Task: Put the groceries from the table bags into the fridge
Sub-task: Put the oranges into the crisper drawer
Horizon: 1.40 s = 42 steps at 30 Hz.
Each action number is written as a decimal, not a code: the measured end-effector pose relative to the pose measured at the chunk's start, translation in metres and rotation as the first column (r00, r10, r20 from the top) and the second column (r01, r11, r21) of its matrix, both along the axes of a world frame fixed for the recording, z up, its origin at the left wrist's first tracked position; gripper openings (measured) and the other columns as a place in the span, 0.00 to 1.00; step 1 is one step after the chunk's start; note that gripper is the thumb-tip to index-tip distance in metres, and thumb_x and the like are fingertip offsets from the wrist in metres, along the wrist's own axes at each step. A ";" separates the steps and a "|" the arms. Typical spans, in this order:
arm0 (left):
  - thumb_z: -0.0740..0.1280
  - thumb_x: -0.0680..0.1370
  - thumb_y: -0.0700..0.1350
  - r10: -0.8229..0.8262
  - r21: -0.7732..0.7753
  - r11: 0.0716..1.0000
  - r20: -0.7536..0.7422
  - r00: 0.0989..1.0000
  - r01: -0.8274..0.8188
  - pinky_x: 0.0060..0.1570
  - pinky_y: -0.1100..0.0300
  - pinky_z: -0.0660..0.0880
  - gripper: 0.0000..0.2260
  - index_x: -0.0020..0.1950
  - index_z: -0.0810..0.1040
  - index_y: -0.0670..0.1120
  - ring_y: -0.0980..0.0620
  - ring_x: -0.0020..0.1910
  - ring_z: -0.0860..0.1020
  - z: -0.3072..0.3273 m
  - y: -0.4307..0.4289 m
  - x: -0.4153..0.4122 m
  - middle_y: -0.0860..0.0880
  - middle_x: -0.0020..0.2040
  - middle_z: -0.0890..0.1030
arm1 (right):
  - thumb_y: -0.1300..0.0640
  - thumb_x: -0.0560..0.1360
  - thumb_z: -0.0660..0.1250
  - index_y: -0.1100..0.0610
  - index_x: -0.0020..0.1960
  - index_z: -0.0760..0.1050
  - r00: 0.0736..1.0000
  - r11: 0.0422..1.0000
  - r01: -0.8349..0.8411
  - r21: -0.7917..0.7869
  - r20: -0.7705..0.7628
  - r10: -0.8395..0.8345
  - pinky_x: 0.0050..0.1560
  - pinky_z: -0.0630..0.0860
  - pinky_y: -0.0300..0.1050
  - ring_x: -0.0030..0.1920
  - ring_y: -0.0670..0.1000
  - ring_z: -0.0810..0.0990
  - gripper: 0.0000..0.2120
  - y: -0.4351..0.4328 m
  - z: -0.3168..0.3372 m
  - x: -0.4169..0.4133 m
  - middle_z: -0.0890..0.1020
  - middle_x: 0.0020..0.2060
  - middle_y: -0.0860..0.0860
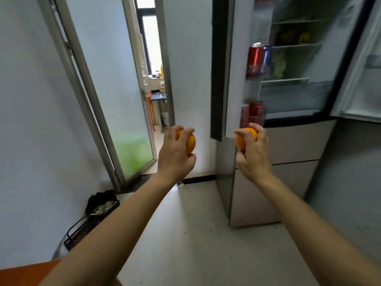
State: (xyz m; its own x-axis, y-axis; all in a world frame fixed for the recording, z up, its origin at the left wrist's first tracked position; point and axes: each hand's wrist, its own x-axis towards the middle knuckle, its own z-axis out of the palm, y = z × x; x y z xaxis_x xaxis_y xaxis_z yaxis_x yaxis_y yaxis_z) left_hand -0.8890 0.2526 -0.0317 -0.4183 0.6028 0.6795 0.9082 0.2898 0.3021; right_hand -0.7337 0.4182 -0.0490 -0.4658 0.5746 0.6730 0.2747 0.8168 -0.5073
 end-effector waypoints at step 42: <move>0.75 0.69 0.47 -0.054 -0.189 0.967 0.505 0.861 0.171 0.62 0.55 0.71 0.32 0.70 0.65 0.49 0.41 0.64 0.70 0.100 0.800 -0.099 0.42 0.64 0.66 | 0.56 0.70 0.69 0.44 0.65 0.71 0.968 0.971 0.066 -0.231 0.251 -0.006 0.59 0.70 0.44 0.56 0.56 0.73 0.25 0.745 0.120 -0.084 0.67 0.60 0.53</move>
State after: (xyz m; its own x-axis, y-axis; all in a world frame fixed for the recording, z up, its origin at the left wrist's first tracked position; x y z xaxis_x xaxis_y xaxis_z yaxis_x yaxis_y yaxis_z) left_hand -0.9879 1.0526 0.0680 -0.5824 0.7746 0.2467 0.6871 0.3069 0.6586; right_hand -0.8175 1.1633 0.0713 -0.5758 0.7224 0.3828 0.4431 0.6692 -0.5965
